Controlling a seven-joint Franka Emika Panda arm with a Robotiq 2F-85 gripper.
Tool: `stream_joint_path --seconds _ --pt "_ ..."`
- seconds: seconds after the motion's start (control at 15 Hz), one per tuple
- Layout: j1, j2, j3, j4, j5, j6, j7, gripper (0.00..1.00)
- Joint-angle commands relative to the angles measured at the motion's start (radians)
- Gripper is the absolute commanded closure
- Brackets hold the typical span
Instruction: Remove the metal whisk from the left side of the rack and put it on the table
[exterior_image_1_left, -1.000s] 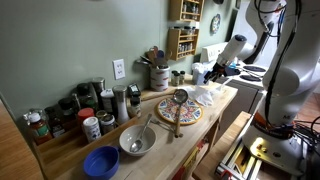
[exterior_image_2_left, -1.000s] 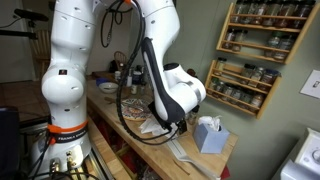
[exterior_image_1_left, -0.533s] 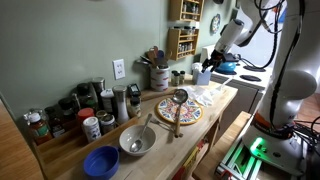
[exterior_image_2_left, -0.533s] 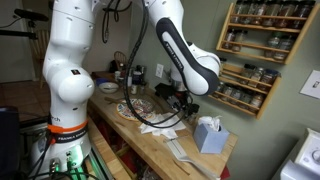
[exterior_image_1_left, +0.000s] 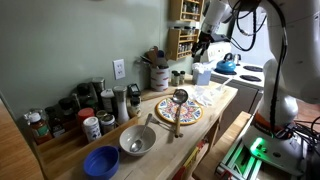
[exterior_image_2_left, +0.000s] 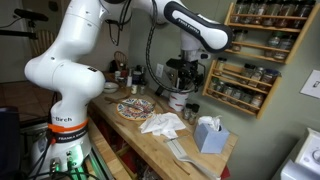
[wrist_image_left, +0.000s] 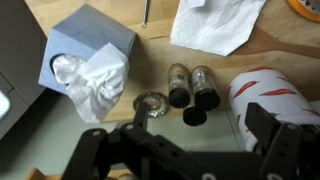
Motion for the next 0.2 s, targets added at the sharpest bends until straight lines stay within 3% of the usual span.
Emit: stream_joint_path --seconds 0.0,0.13 --pt "0.026 0.026 -0.022 0.032 0.0 0.017 0.013 0.0" --pt "0.05 0.059 -0.044 0.054 0.0 0.023 0.024 0.0"
